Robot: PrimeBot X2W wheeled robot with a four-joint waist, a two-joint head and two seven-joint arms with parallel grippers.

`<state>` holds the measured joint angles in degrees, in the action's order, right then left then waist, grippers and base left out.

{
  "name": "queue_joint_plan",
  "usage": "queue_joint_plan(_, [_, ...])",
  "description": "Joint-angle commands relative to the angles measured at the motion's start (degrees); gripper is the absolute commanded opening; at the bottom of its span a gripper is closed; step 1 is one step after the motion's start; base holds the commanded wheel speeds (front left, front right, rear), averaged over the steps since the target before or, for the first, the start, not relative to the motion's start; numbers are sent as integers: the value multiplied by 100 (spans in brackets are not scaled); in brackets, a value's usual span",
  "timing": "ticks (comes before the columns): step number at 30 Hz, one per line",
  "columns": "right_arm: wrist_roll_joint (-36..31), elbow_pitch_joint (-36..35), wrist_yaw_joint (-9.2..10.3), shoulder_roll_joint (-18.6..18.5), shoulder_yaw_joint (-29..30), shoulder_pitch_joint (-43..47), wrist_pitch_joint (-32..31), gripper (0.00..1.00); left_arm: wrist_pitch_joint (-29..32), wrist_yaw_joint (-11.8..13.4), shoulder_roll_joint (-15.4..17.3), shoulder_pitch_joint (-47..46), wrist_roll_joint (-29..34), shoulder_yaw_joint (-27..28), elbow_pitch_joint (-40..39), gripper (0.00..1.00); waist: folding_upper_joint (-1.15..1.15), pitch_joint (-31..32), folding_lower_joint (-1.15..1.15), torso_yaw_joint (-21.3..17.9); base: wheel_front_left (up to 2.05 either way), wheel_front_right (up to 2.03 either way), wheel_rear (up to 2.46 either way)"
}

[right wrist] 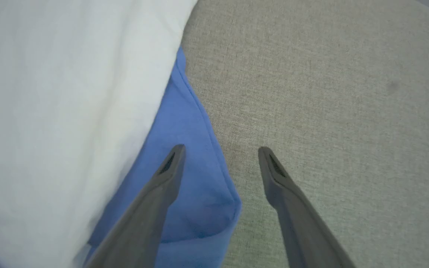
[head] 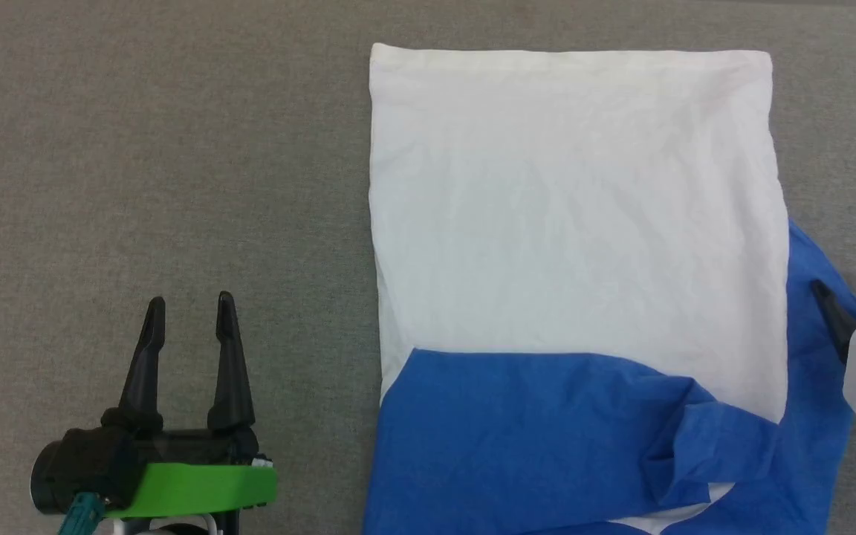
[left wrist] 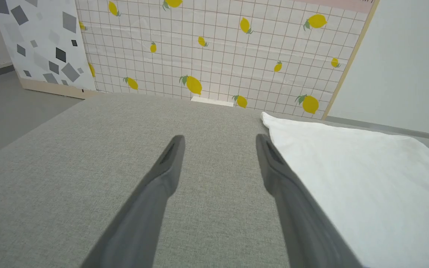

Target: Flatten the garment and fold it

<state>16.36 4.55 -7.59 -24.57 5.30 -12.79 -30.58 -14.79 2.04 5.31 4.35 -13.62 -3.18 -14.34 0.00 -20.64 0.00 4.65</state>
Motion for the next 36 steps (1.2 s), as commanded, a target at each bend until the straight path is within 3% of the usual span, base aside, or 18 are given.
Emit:
queue_joint_plan(1, [69,61,10,-25,-52,47,-35,100,-20,-41,-38,-96,52,27,19,100,0,-74,0,71,0,0,0])
queue_joint_plan(3, [147,158,10,-56,-168,98,-128,100,-20,-80,-62,-113,71,44,40,100,0,-96,0,100,0,0,0])
queue_joint_plan(4, [209,214,10,-49,-199,119,-188,83,-20,-95,-71,-117,79,55,50,100,0,-101,0,106,0,0,0])
queue_joint_plan(5, [269,279,10,-34,-203,131,-243,33,-20,-110,-82,-118,90,72,62,100,0,-103,0,108,0,0,0])
queue_joint_plan(6, [290,327,10,-19,-179,125,-247,0,-20,-125,-91,-118,99,88,75,100,0,-99,0,104,0,0,0])
queue_joint_plan(13, [46,452,10,40,231,-44,243,0,-20,-199,-128,-109,154,172,198,100,0,130,0,-65,0,0,0])
queue_joint_plan(19, [-286,511,10,196,1118,170,549,0,-20,-249,-158,-38,141,222,282,100,0,372,0,-217,0,0,0])
queue_joint_plan(24, [-505,460,10,663,1964,845,515,0,-20,-280,-178,26,144,229,318,100,0,405,0,-259,0,0,0])
queue_joint_plan(30, [-669,326,10,1213,2420,1470,436,3,-20,-294,-193,63,158,258,342,100,0,368,0,-298,0,0,0])
queue_joint_plan(31, [-685,284,10,1249,2438,1493,464,48,-20,-293,-195,67,159,262,344,100,0,365,0,-309,0,0,0])
queue_joint_plan(32, [-690,218,10,1302,2478,1484,525,100,-20,-292,-197,71,159,268,345,100,0,364,0,-326,0,0,0])
queue_joint_plan(36, [-664,-220,10,1322,2414,1242,726,100,-20,-300,-203,63,163,271,361,100,0,377,0,-382,0,0,0])
